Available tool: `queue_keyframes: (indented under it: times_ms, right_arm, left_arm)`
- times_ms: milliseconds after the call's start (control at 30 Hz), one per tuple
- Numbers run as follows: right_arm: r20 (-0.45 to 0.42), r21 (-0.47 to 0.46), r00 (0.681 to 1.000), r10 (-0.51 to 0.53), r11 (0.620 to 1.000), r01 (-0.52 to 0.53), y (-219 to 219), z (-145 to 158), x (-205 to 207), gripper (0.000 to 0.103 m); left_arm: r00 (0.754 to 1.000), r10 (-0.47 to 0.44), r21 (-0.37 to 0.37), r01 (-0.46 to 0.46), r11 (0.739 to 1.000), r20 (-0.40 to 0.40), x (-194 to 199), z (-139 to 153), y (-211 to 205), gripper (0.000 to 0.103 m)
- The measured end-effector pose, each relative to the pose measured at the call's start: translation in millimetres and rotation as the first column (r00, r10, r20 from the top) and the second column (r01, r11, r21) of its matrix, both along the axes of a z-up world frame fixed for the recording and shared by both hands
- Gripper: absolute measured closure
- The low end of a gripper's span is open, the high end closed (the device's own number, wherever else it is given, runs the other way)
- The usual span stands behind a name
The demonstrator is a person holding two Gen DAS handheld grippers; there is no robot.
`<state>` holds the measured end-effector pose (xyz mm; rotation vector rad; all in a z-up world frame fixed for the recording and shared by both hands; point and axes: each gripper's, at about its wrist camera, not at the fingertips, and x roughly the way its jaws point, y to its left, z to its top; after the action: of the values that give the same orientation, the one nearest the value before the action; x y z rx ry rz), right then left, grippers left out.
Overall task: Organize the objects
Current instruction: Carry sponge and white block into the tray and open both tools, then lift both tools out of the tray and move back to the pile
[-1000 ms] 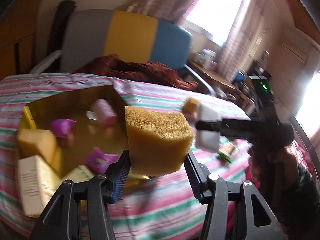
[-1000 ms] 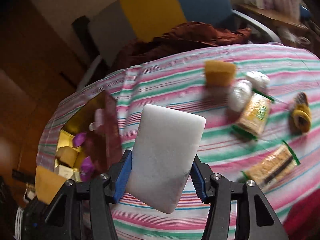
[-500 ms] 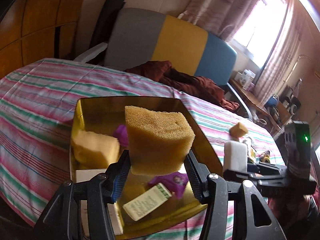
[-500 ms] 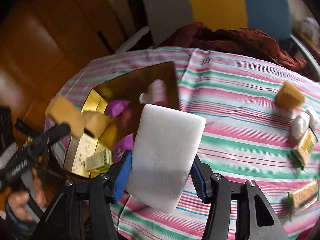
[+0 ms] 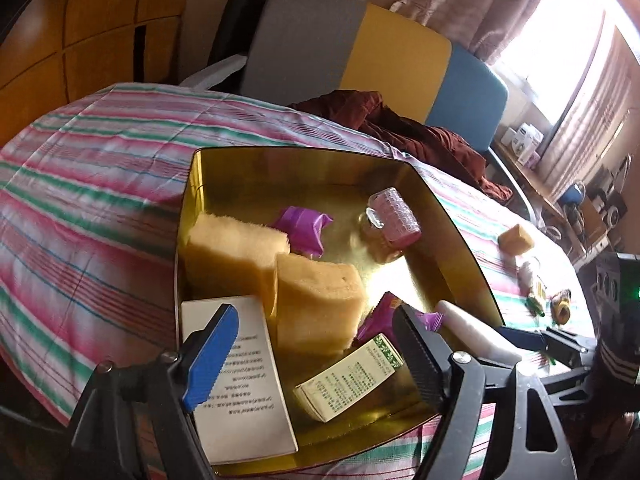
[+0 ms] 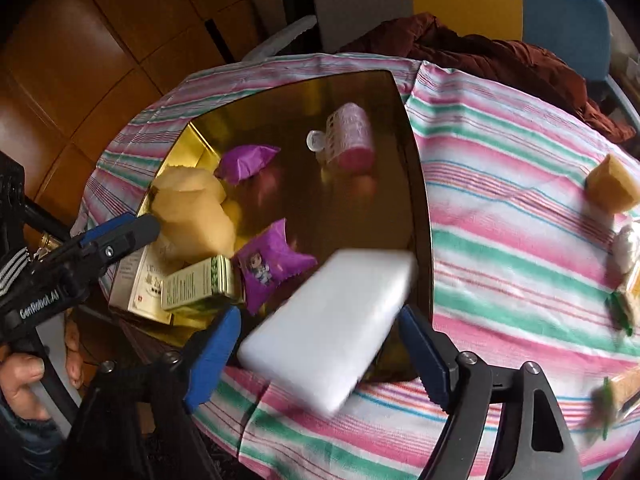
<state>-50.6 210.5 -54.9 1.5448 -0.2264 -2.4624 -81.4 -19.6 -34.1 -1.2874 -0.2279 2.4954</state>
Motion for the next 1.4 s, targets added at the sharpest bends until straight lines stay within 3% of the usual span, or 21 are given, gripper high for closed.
queue_keyframes:
  times_ms: [133,300,367,433,467,533,667,867,933,1100,1200,1267,1400]
  right_arm:
    - [-0.039,0.015,0.999,0.002,1.0,-0.002,-0.4,7.3,9.9,0.016]
    - [-0.169,0.094,0.986,-0.004,0.995,0.021,-6.9,27.3,24.8,0.013]
    - [-0.258,0.147,0.966,-0.004,0.988,0.043,-11.1,38.6,33.5,0.01]
    - [-0.357,0.192,0.934,0.002,0.979,0.071,-14.1,49.8,43.4,0.001]
    - [-0.423,0.224,0.906,0.009,0.97,0.095,-16.2,55.5,50.9,0.0]
    - [-0.475,0.282,0.879,0.022,0.951,0.129,-20.3,59.6,54.9,0.0]
    - [-0.445,0.358,0.895,-0.01,0.914,0.188,-22.6,55.9,50.1,0.0]
    - [-0.45,0.318,0.891,-0.064,0.921,0.226,-13.5,55.7,53.7,0.0]
    - [-0.441,0.329,0.892,-0.099,0.907,0.263,-9.6,52.6,55.8,0.0]
    - [-0.353,0.311,0.933,-0.065,0.933,0.183,-7.7,33.8,53.4,0.002]
    - [-0.31,0.219,0.946,-0.093,0.962,0.166,-1.1,25.9,54.4,0.002]
    - [-0.273,0.102,0.952,-0.139,0.98,0.173,10.5,24.2,54.4,0.001]
    - [-0.307,0.103,0.941,-0.142,0.978,0.181,12.3,27.3,60.1,0.0]
  left_arm:
    - [0.999,0.04,0.006,-0.04,0.999,-0.028,11.8,6.4,-8.2,0.022]
    - [0.991,0.072,-0.047,-0.078,0.996,-0.116,28.1,24.1,-8.9,0.022]
    - [0.986,0.083,-0.069,-0.094,0.993,-0.145,32.2,29.9,-8.0,0.022]
    - [0.979,0.095,-0.092,-0.113,0.989,-0.178,38.3,36.2,-7.1,0.022]
    - [0.977,0.099,-0.099,-0.119,0.988,-0.188,40.7,38.5,-6.6,0.022]
    - [0.97,0.11,-0.115,-0.137,0.984,-0.215,46.4,43.1,-4.4,0.022]
    - [0.959,0.127,-0.158,-0.171,0.973,-0.253,55.0,47.4,1.2,0.022]
    - [0.952,0.136,-0.195,-0.193,0.962,-0.273,59.9,46.8,6.6,0.022]
    - [0.949,0.146,-0.217,-0.211,0.953,-0.28,60.7,46.3,8.3,0.022]
    - [0.952,0.13,-0.227,-0.196,0.954,-0.277,61.5,43.3,12.7,0.022]
    - [0.957,0.112,-0.243,-0.18,0.953,-0.269,61.9,41.4,17.7,0.022]
    - [0.958,0.102,-0.253,-0.172,0.952,-0.266,62.3,40.6,21.0,0.022]
    - [0.962,0.081,-0.265,-0.152,0.952,-0.261,64.8,39.1,27.9,0.022]
